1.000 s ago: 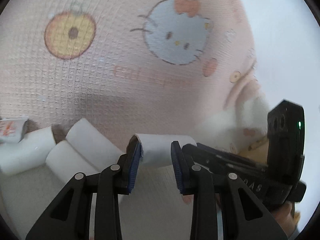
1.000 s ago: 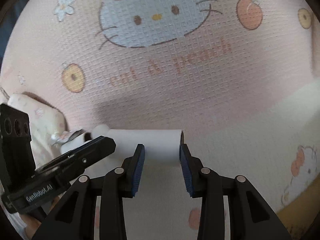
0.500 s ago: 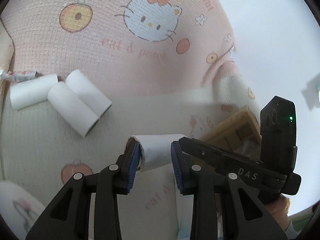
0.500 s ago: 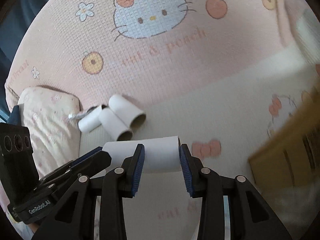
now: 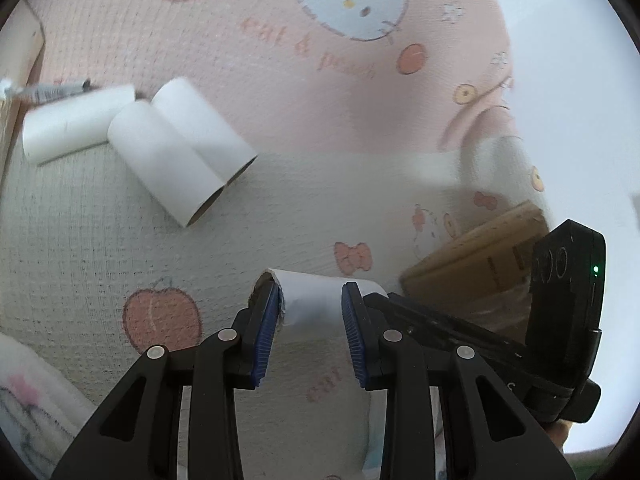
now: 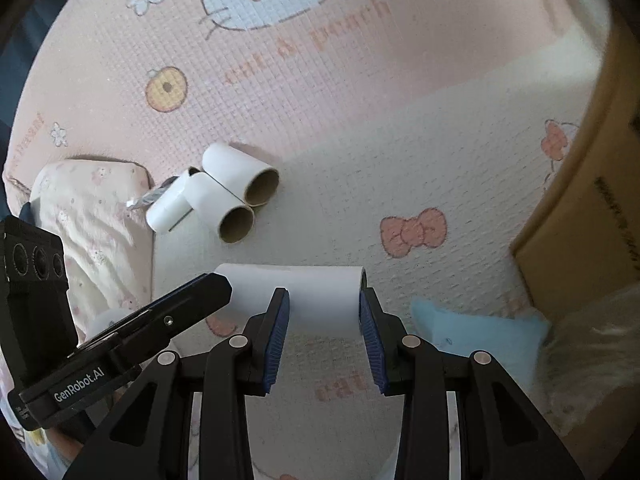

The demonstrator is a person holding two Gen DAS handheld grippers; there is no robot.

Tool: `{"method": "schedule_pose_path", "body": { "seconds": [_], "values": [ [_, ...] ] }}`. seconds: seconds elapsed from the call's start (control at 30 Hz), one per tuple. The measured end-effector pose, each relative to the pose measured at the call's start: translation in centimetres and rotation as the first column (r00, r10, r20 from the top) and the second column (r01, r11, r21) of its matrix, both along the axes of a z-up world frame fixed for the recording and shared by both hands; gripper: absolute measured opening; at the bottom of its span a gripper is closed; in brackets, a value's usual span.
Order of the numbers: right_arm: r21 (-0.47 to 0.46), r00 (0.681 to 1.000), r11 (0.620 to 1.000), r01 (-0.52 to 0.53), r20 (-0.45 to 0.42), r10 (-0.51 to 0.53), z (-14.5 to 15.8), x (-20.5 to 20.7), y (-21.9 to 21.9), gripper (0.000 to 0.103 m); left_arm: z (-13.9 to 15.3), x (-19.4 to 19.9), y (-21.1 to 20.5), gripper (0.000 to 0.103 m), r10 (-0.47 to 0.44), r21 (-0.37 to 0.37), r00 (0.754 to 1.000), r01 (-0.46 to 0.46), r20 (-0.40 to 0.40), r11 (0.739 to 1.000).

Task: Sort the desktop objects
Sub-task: 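Open both grippers, releasing the lying tube onto the bed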

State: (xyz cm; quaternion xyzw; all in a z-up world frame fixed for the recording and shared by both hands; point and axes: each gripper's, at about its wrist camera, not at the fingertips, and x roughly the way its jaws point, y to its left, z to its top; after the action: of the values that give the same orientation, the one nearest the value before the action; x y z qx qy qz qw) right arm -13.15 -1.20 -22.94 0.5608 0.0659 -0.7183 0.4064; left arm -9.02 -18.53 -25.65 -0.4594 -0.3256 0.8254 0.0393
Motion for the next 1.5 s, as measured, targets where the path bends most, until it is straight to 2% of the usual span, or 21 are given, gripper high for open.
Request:
{"method": "schedule_pose_path", "body": {
  "seconds": [0.2, 0.3, 0.47, 0.67, 0.73, 0.83, 0.87, 0.9, 1.07, 1.17, 1.33, 1.5],
  "values": [
    [0.078, 0.998, 0.996, -0.046, -0.032, 0.049, -1.5, 0.1, -1.8, 0.033, -1.9, -1.3, -0.2, 0.034, 0.034, -0.023, 0.994, -0.032, 0.099, 0.999],
    [0.07, 0.998, 0.996, -0.051, -0.033, 0.053, -1.7, 0.0, -2.0, 0.033, -2.6, -1.5, -0.2, 0.032, 0.033, -0.021, 0.989, -0.03, 0.143, 0.999],
    [0.075, 0.999, 0.996, -0.054, 0.001, 0.055, -1.5, -0.7, -1.9, 0.033, -2.1, -0.9, -0.4, 0.036, 0.043, -0.029, 0.99, -0.04, 0.137, 0.999],
    [-0.013, 0.999, 0.999, -0.033, 0.005, 0.033, 1.5, -1.1, -0.8, 0.034, 0.3, 0.9, -0.5, 0.038, 0.065, -0.066, 0.997, -0.063, 0.04, 0.996],
    [0.012, 0.997, 0.999, -0.048, -0.057, 0.049, 2.4, -1.0, -1.0, 0.034, 0.9, 1.6, -0.2, 0.037, 0.065, -0.068, 0.998, -0.064, 0.012, 0.996],
    [0.094, 0.981, 0.992, -0.084, -0.168, 0.099, 3.1, -0.6, -1.6, 0.031, 1.1, 2.0, 0.6, 0.015, 0.039, -0.079, 0.999, -0.038, 0.01, 0.996],
    [0.144, 0.971, 0.983, -0.114, -0.195, 0.141, 3.0, -0.4, -2.1, 0.02, 1.1, 2.1, 0.9, 0.014, 0.026, -0.09, 1.0, -0.025, 0.013, 0.996],
    [0.167, 0.966, 0.977, -0.129, -0.202, 0.162, 2.8, -0.4, -2.4, 0.018, 1.0, 2.1, 1.4, 0.014, 0.008, -0.095, 1.0, -0.006, 0.017, 0.995],
    [0.223, 0.963, 0.963, -0.151, -0.187, 0.194, 1.4, -1.2, -2.9, 0.018, 0.4, 2.1, 3.5, 0.014, -0.074, -0.074, 0.996, 0.077, 0.049, 0.994],
    [0.246, 0.956, 0.951, -0.187, -0.177, 0.233, 0.6, -1.3, -3.2, 0.018, -0.9, 1.5, 3.7, 0.014, -0.082, -0.066, 0.989, 0.091, 0.121, 0.994],
    [0.308, 0.926, 0.919, -0.246, -0.207, 0.317, -0.2, -1.1, -4.5, 0.018, -2.4, 1.2, 2.4, 0.014, -0.005, -0.024, 0.986, 0.009, 0.166, 1.0],
    [0.333, 0.903, 0.88, -0.339, -0.148, 0.404, -1.3, -0.7, -5.0, 0.018, -3.0, 0.9, 1.7, 0.014, 0.047, -0.015, 0.986, -0.046, 0.16, 0.999]
  ]
}}
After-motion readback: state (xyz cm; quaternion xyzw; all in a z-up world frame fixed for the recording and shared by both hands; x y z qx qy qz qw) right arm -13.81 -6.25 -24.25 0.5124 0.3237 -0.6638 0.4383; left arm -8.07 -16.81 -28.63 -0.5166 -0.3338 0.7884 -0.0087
